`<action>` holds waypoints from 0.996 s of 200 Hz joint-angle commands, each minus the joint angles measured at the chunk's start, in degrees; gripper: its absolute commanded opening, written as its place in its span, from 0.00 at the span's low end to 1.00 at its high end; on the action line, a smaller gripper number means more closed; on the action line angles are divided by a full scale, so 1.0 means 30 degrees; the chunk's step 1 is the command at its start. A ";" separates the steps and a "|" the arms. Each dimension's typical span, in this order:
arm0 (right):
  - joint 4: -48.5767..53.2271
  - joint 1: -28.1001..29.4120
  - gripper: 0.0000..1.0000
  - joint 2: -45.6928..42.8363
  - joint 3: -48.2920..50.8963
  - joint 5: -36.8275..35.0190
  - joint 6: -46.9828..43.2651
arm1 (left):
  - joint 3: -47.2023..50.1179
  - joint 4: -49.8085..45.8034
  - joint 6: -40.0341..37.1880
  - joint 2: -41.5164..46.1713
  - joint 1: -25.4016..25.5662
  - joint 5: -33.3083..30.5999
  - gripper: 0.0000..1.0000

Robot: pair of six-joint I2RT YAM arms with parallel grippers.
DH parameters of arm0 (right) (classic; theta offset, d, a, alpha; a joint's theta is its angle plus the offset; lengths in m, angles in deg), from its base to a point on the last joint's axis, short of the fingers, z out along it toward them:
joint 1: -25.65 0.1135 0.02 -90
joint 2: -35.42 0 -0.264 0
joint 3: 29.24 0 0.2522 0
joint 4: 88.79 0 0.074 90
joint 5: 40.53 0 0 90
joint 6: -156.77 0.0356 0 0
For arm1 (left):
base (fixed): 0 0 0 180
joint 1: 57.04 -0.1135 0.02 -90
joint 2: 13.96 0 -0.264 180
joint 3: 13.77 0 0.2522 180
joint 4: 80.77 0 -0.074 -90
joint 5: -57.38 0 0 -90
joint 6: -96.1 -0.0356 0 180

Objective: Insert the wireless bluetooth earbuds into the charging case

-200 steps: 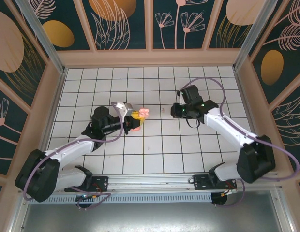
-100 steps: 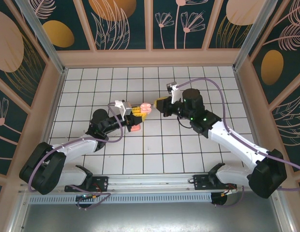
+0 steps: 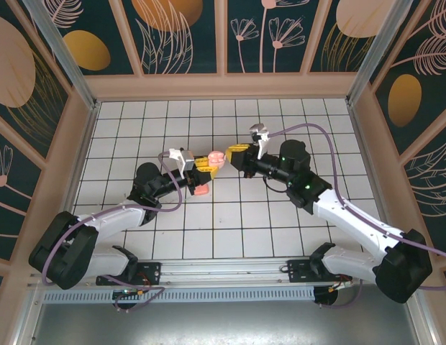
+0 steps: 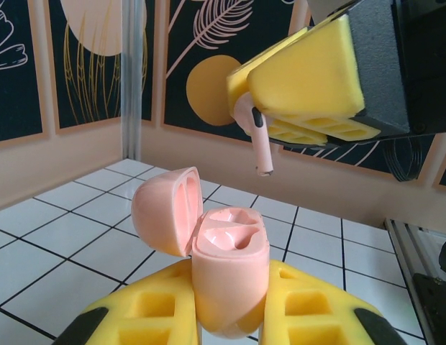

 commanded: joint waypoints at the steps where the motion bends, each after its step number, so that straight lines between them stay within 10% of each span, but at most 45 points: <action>1: -0.1653 0.0258 0.15 0.0229 0.0049 0.0467 0.0170 | -0.0267 0.1011 0.0454 -0.0041 0.0135 0.0196 0.06; 199: -0.1358 0.0527 0.14 0.1401 -0.0071 0.1397 -0.0408 | -0.0651 0.2005 0.1473 0.0728 0.0124 0.0336 0.06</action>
